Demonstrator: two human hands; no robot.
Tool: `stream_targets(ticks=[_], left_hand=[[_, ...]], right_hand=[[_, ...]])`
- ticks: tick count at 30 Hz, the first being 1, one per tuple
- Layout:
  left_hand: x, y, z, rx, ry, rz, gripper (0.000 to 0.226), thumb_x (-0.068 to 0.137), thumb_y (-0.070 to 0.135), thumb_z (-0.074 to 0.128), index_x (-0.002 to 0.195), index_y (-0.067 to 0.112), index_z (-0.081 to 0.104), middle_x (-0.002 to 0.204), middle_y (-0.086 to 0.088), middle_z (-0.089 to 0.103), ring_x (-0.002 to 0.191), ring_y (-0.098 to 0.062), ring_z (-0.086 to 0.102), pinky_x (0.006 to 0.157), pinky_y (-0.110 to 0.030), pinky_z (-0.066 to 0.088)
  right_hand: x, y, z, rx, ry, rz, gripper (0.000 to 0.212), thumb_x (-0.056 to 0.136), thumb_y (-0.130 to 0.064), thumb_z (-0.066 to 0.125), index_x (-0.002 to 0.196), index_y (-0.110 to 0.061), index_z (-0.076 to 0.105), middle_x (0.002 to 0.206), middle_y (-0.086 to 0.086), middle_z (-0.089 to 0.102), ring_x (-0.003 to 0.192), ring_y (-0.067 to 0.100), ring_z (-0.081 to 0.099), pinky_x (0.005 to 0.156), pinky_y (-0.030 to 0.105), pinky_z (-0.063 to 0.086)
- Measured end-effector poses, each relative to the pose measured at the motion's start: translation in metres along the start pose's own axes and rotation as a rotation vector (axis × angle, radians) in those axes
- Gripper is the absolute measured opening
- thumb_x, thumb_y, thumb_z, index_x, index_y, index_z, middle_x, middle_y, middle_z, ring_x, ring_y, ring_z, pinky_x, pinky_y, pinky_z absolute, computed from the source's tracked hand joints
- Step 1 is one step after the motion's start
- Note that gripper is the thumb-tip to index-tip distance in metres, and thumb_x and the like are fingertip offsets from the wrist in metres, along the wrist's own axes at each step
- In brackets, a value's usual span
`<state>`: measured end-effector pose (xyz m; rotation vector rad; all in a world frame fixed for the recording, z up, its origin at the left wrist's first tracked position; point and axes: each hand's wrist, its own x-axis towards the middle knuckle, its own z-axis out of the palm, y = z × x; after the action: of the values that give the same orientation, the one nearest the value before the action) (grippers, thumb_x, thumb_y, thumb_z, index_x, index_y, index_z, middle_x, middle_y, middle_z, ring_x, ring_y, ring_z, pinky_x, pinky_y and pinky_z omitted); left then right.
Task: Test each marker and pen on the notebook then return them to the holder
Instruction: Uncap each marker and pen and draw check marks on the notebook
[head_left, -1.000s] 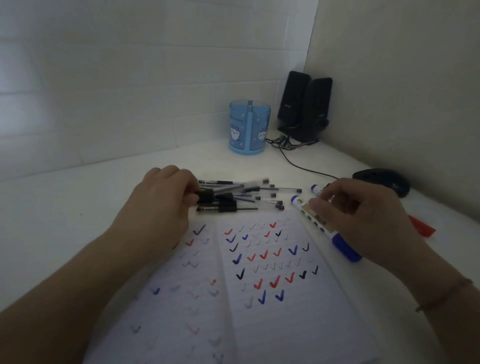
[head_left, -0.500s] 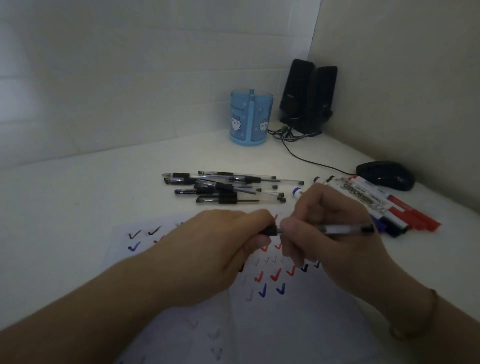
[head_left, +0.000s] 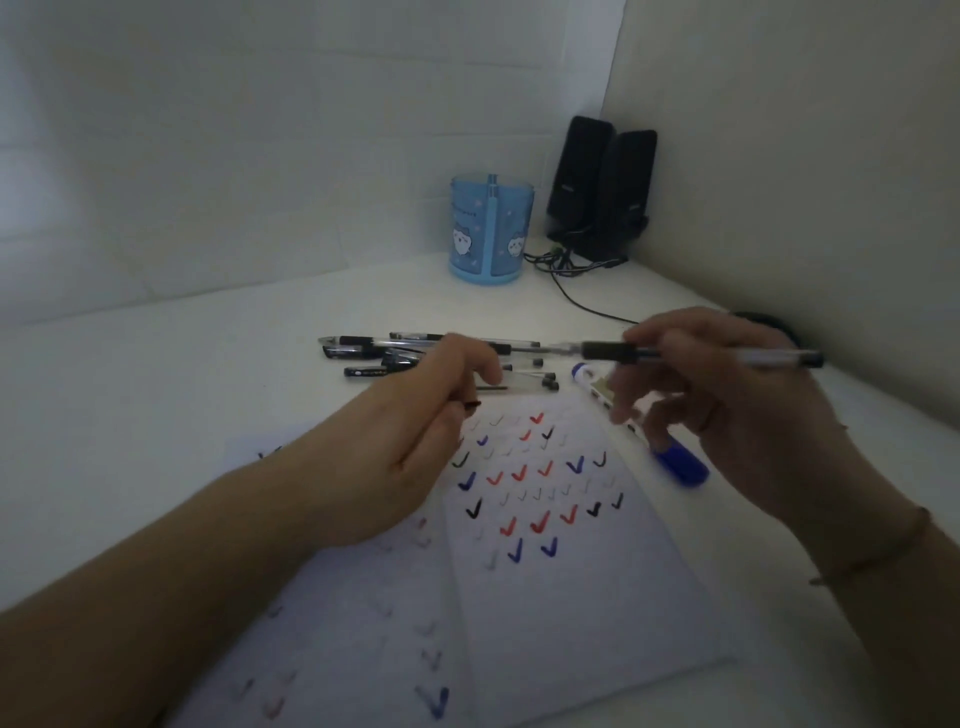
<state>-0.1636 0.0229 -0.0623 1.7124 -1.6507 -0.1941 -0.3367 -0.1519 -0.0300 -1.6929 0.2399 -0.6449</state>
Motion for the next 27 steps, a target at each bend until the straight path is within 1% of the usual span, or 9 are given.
stream_targets(ticks=[3, 5, 7, 9, 12, 16, 20, 22, 27], left_hand=[[0.001, 0.001, 0.003, 0.062, -0.035, -0.004, 0.032, 0.097, 0.024, 0.039, 0.106, 0.053, 0.028, 0.095, 0.017, 0.054, 0.085, -0.008, 0.055, 0.075, -0.03, 0.049], [0.002, 0.001, 0.005, 0.077, -0.05, -0.007, 0.039, 0.096, 0.022, 0.049, 0.106, 0.054, 0.031, 0.1, 0.021, 0.059, 0.09, -0.003, 0.059, 0.079, -0.023, 0.05], [0.002, 0.001, 0.005, 0.07, -0.057, -0.01, 0.039, 0.092, 0.024, 0.057, 0.102, 0.055, 0.036, 0.099, 0.026, 0.06, 0.085, 0.0, 0.061, 0.074, -0.013, 0.046], [0.002, 0.003, 0.005, 0.04, -0.057, -0.01, 0.038, 0.088, 0.027, 0.063, 0.099, 0.054, 0.04, 0.096, 0.028, 0.062, 0.079, 0.003, 0.061, 0.068, -0.008, 0.043], [0.002, 0.002, 0.007, 0.042, -0.056, 0.008, 0.031, 0.083, 0.033, 0.068, 0.1, 0.05, 0.048, 0.089, 0.032, 0.061, 0.083, 0.009, 0.06, 0.071, -0.005, 0.043], [0.003, -0.001, 0.008, 0.123, -0.037, 0.077, 0.019, 0.083, 0.033, 0.069, 0.102, 0.03, 0.066, 0.081, 0.034, 0.054, 0.08, 0.021, 0.053, 0.072, 0.001, 0.036], [0.003, 0.001, 0.008, 0.153, -0.063, 0.13, 0.017, 0.085, 0.032, 0.068, 0.102, 0.027, 0.066, 0.079, 0.033, 0.051, 0.075, 0.018, 0.051, 0.068, 0.0, 0.035], [0.003, 0.0, 0.009, 0.146, -0.07, 0.132, 0.018, 0.086, 0.033, 0.066, 0.104, 0.028, 0.066, 0.083, 0.029, 0.055, 0.077, 0.011, 0.055, 0.07, -0.003, 0.04], [0.003, -0.002, 0.01, 0.141, -0.072, 0.141, 0.018, 0.087, 0.032, 0.066, 0.104, 0.027, 0.066, 0.091, 0.019, 0.064, 0.081, 0.001, 0.06, 0.072, -0.015, 0.049]], right_hand=[[-0.004, -0.001, 0.002, -0.125, 0.032, 0.082, 0.016, 0.066, -0.023, 0.069, 0.069, -0.011, 0.06, 0.051, 0.012, 0.052, 0.04, 0.022, 0.043, 0.037, 0.023, 0.038], [-0.013, -0.003, 0.006, -0.152, -0.032, 0.15, 0.018, 0.069, -0.022, 0.064, 0.076, -0.006, 0.06, 0.051, 0.014, 0.056, 0.039, 0.022, 0.05, 0.037, 0.022, 0.039], [-0.026, -0.004, 0.013, -0.188, -0.066, 0.175, 0.02, 0.071, -0.024, 0.062, 0.078, -0.005, 0.064, 0.061, 0.015, 0.067, 0.049, 0.026, 0.062, 0.039, 0.023, 0.044], [-0.037, 0.006, 0.02, -0.165, 0.034, 0.14, 0.014, 0.068, -0.025, 0.067, 0.064, -0.012, 0.063, 0.055, 0.013, 0.064, 0.046, 0.03, 0.056, 0.037, 0.025, 0.04], [-0.043, 0.027, 0.028, -0.118, 0.229, 0.077, 0.028, 0.067, -0.022, 0.072, 0.05, -0.013, 0.051, 0.039, 0.004, 0.047, 0.034, 0.017, 0.042, 0.038, 0.022, 0.037], [-0.043, 0.033, 0.031, -0.351, 0.246, 0.057, 0.033, 0.076, -0.006, 0.071, 0.05, -0.005, 0.051, 0.04, 0.006, 0.052, 0.037, 0.01, 0.047, 0.044, 0.017, 0.044], [-0.042, 0.035, 0.033, -0.499, 0.193, 0.049, 0.031, 0.075, -0.009, 0.072, 0.052, -0.002, 0.052, 0.048, 0.01, 0.057, 0.042, 0.008, 0.049, 0.048, 0.029, 0.049], [-0.042, 0.035, 0.034, -0.557, 0.161, 0.05, 0.031, 0.075, -0.009, 0.073, 0.053, -0.001, 0.052, 0.053, 0.011, 0.058, 0.045, 0.008, 0.054, 0.049, 0.028, 0.049], [-0.04, 0.036, 0.035, -0.595, 0.141, 0.036, 0.033, 0.074, -0.007, 0.071, 0.05, -0.004, 0.048, 0.05, 0.018, 0.052, 0.048, 0.03, 0.049, 0.048, 0.028, 0.047]])
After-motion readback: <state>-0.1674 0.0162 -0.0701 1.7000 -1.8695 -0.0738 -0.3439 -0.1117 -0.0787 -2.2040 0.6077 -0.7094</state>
